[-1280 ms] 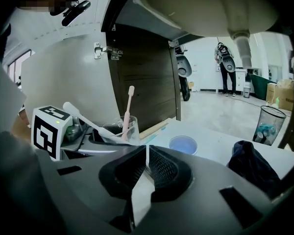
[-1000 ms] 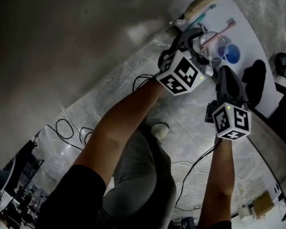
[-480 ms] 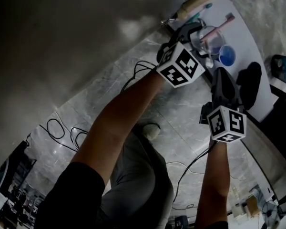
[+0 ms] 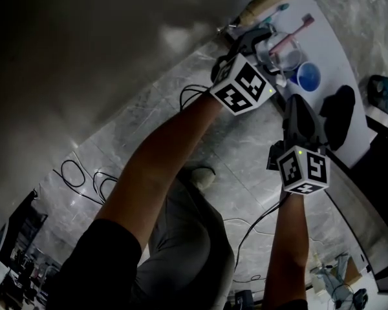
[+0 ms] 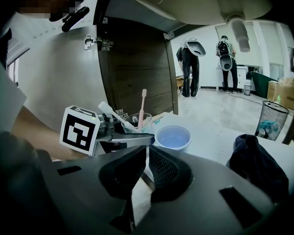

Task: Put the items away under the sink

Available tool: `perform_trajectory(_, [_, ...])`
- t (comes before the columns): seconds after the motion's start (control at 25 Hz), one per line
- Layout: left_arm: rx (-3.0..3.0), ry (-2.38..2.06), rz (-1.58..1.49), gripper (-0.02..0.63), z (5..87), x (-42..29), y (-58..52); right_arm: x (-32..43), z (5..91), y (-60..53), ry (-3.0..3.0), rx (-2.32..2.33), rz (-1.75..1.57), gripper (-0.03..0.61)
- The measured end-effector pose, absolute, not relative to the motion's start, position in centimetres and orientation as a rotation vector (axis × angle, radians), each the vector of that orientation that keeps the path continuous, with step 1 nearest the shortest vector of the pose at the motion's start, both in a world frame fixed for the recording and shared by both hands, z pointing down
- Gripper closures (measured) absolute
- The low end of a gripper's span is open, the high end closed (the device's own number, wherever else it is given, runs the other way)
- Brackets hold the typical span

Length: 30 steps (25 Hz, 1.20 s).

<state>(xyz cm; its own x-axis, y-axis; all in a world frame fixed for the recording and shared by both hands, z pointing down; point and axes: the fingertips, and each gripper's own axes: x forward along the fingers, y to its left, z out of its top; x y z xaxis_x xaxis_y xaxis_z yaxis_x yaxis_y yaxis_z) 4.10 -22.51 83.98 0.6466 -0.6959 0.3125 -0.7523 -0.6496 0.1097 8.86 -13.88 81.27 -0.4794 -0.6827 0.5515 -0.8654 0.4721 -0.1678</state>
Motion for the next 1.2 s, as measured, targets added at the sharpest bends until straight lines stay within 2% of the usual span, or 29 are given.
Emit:
perform_trajectory(0.28, [2.649, -1.144, 0.373, 0.229, 84.1, 4.5, -22.9, 8.9, 81.4, -14.1, -2.314, 1.299, 0.616, 0.535])
perform_trajectory(0.52, [2.687, -1.154, 0.538, 0.229, 85.1, 4.4, -22.9, 8.4, 81.4, -13.9, -2.317, 1.301, 0.63, 0.535])
perform_trajectory(1.2, [2.59, -1.184, 0.403, 0.229, 82.8, 2.5, -19.9, 8.5, 79.8, -12.5, -2.289, 1.375, 0.718, 0.534])
